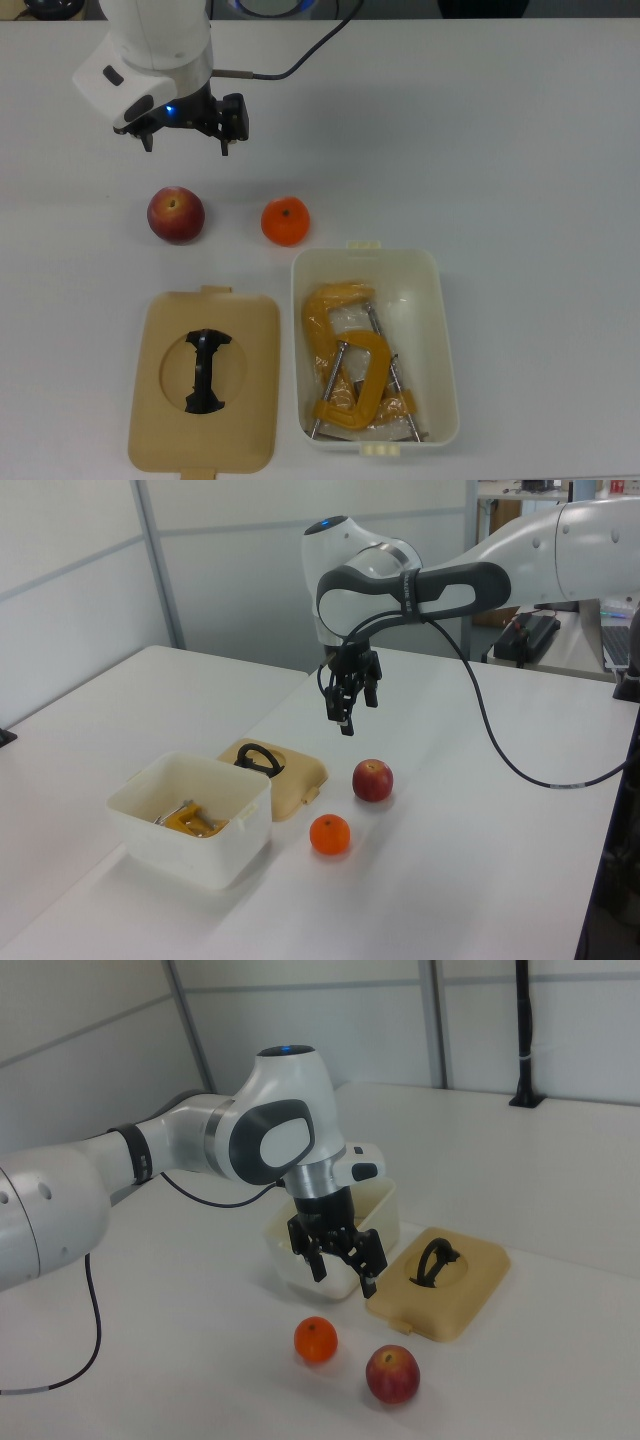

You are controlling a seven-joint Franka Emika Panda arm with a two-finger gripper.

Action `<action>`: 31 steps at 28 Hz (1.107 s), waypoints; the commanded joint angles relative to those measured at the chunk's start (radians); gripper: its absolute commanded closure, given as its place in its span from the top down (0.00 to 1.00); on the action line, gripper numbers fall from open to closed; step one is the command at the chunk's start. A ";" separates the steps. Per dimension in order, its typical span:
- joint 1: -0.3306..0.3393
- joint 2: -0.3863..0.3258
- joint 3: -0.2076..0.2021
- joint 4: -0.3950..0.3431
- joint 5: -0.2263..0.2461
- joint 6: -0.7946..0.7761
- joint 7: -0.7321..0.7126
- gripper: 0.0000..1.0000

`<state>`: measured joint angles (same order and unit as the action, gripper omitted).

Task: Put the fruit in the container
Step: 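Lower the gripper onto the red apple and close on it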

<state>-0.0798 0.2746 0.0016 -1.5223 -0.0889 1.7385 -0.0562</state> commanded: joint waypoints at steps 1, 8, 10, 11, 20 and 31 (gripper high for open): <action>-0.023 -0.030 -0.003 -0.005 0.020 -0.014 -0.019 1.00; -0.052 -0.073 0.001 -0.080 0.021 0.088 -0.022 1.00; -0.052 -0.097 0.001 -0.134 0.021 0.165 -0.021 1.00; -0.052 -0.119 0.000 -0.185 0.021 0.234 -0.021 1.00; -0.052 -0.137 0.000 -0.318 0.021 0.378 -0.022 1.00; -0.075 0.000 0.000 -0.312 -0.002 0.408 -0.022 1.00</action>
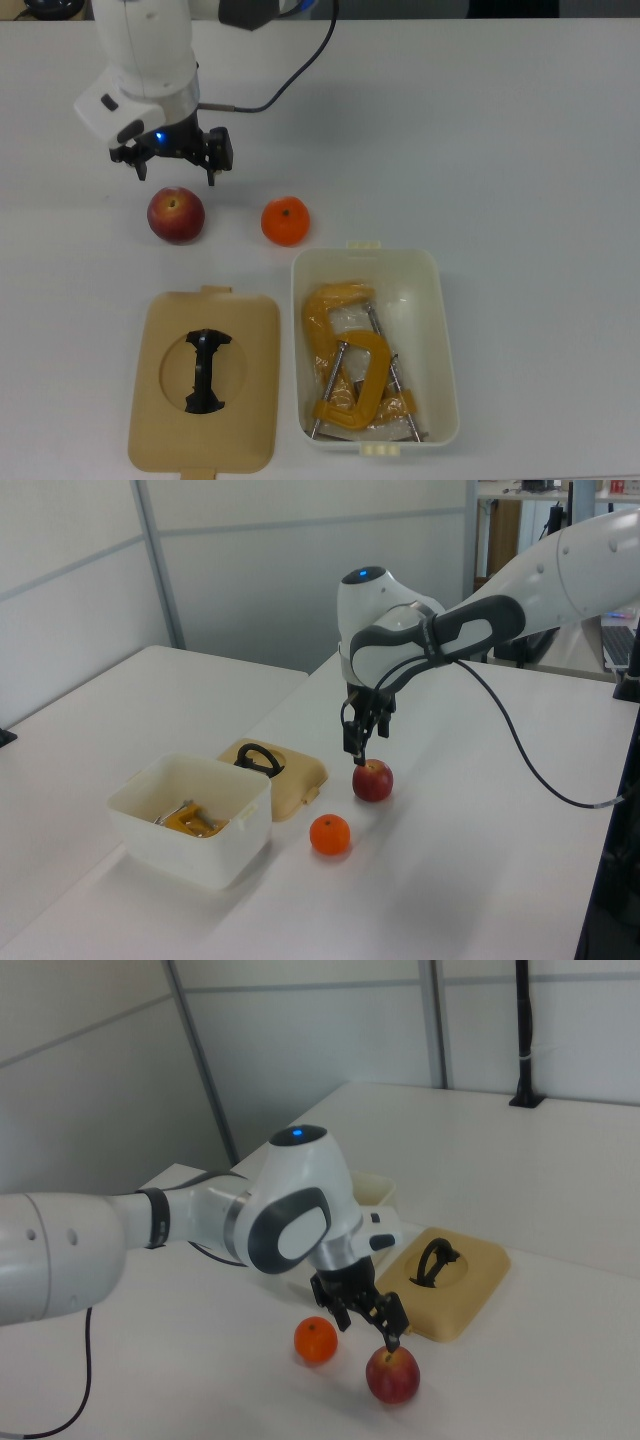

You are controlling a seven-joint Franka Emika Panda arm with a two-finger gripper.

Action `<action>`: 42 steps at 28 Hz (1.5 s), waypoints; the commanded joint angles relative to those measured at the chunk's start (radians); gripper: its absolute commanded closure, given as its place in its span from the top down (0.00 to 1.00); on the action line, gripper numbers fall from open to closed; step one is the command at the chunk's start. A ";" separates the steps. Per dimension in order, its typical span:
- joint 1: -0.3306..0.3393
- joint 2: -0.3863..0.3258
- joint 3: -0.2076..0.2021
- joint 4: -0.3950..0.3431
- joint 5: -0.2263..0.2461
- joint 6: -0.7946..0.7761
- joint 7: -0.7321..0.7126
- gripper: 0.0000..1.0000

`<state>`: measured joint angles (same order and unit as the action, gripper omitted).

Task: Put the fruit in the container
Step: 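Lower the gripper onto the red apple and close on it, then lift the apple and carry it over the white container, lowering inside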

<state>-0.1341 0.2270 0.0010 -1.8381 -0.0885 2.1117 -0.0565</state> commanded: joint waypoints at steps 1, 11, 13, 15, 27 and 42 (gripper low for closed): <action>-0.022 0.055 0.001 0.008 -0.005 0.039 -0.022 1.00; -0.041 0.112 0.001 0.011 -0.069 0.091 -0.019 1.00; -0.039 0.123 0.004 0.011 -0.074 0.091 -0.017 1.00; -0.039 0.126 0.005 0.011 -0.079 0.090 -0.017 1.00; -0.041 0.129 0.008 0.040 -0.089 0.082 -0.017 0.19; -0.001 0.109 0.025 0.261 0.185 0.086 0.027 0.21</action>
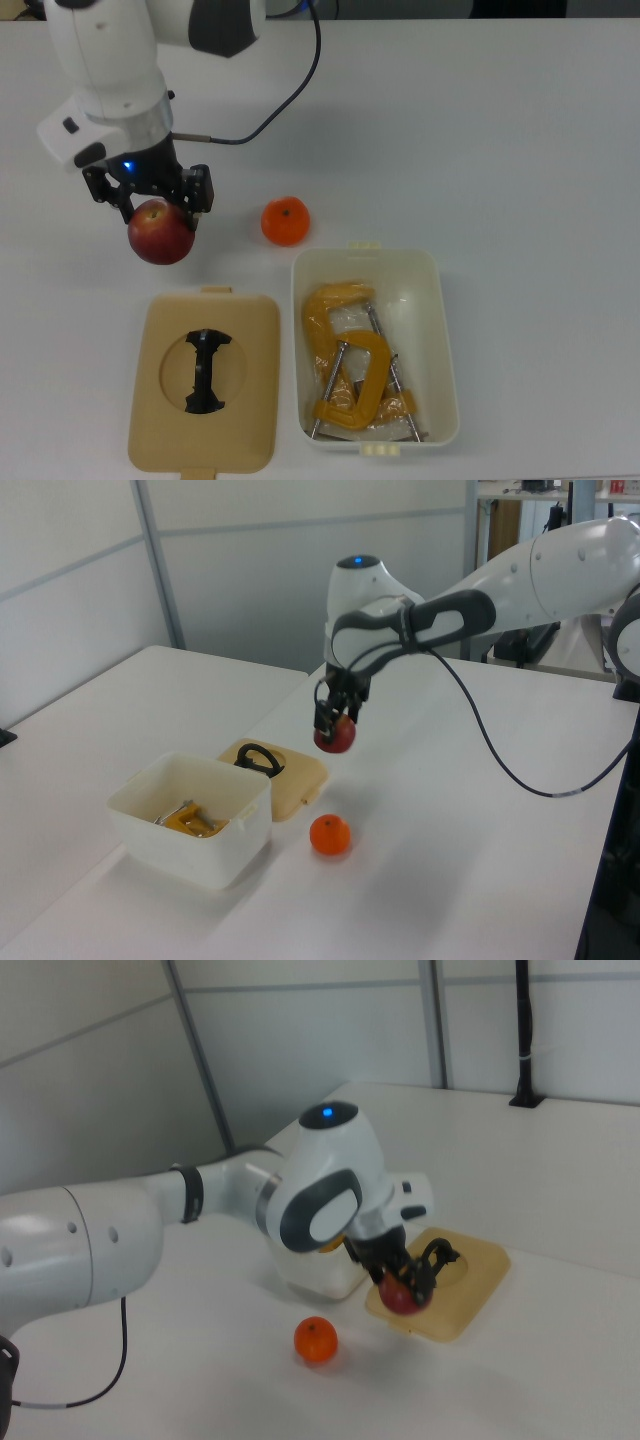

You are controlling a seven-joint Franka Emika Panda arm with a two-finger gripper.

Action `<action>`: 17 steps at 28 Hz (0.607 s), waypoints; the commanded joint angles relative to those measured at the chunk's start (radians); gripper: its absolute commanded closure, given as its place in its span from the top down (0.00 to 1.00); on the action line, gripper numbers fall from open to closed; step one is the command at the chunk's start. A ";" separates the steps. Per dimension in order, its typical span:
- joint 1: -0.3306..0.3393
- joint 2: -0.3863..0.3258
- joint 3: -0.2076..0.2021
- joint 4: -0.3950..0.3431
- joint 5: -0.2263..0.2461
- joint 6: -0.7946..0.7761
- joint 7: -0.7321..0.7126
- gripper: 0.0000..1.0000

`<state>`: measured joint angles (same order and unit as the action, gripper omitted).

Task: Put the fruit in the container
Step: 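Lift the apple and carry it over the white container, lowering inside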

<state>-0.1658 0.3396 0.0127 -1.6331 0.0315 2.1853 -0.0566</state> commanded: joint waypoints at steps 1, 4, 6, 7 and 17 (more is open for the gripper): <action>0.051 -0.002 0.018 0.070 0.073 0.014 0.052 0.23; 0.087 0.012 0.021 0.099 0.073 0.016 0.086 0.25; 0.115 0.018 0.021 0.105 0.073 0.021 0.100 0.26; 0.139 0.021 0.030 0.105 0.073 0.049 0.109 0.26; 0.216 0.078 0.059 0.131 0.039 0.186 0.242 0.65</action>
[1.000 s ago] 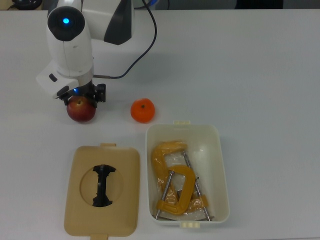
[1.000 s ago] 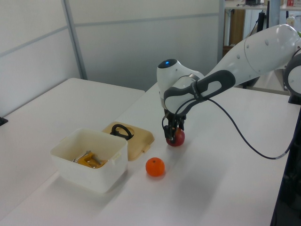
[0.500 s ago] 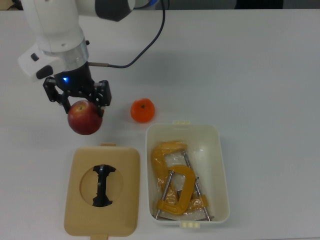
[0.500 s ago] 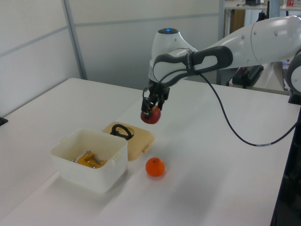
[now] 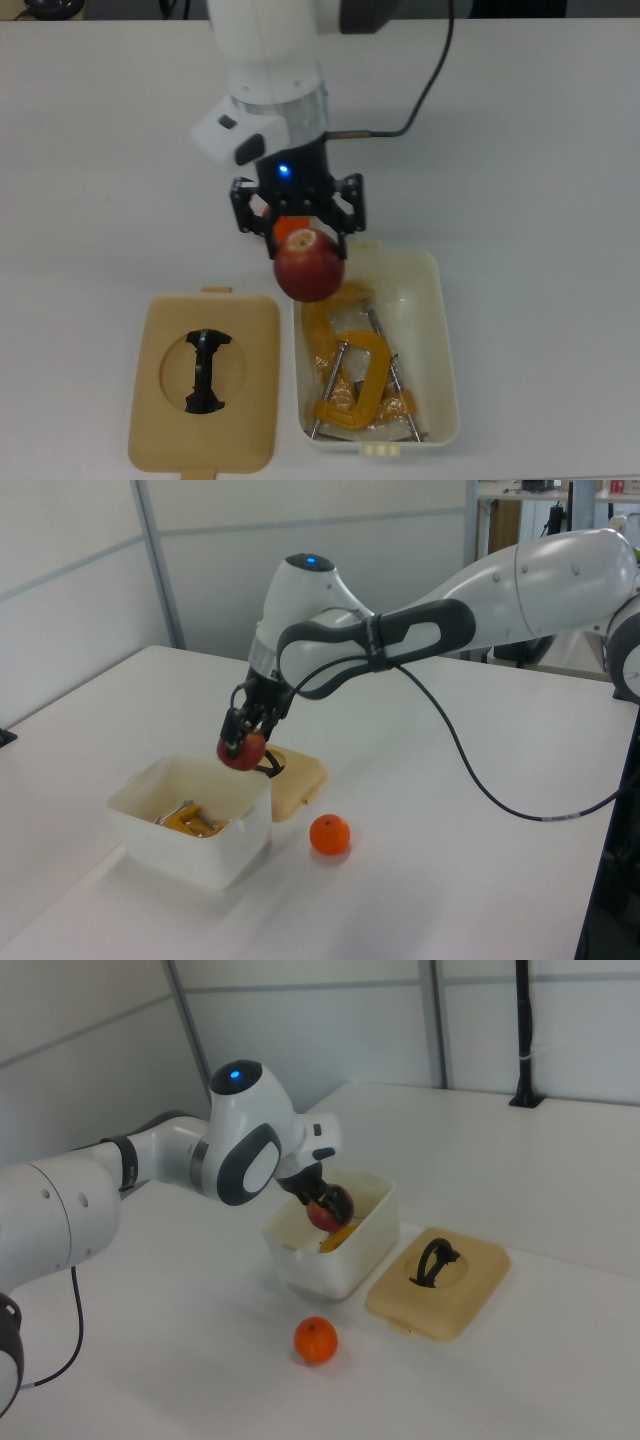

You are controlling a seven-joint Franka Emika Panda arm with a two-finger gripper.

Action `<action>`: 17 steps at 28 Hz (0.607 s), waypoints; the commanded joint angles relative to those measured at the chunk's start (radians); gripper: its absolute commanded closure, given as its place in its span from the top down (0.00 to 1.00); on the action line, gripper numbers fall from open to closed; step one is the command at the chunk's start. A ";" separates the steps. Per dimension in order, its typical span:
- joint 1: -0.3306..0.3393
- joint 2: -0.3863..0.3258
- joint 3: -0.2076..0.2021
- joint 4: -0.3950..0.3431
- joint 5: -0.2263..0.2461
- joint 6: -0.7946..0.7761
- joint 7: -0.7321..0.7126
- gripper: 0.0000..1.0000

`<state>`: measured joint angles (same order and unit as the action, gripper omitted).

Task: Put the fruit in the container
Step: 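Lift the apple and carry it over the white container, lowering inside, then open the gripper to release the apple and rise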

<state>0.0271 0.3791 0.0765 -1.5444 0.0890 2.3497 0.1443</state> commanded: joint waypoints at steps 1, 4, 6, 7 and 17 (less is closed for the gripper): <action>0.028 0.037 -0.004 0.043 -0.021 0.020 0.043 0.80; 0.037 0.026 -0.004 0.044 -0.040 0.010 0.054 1.00; 0.036 0.020 -0.006 0.043 -0.044 -0.007 0.054 1.00; 0.036 0.017 -0.006 0.043 -0.046 -0.032 0.054 1.00; 0.014 -0.029 -0.015 0.043 -0.086 -0.455 -0.055 1.00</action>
<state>0.0516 0.3803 0.0699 -1.4958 0.0147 2.0422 0.1558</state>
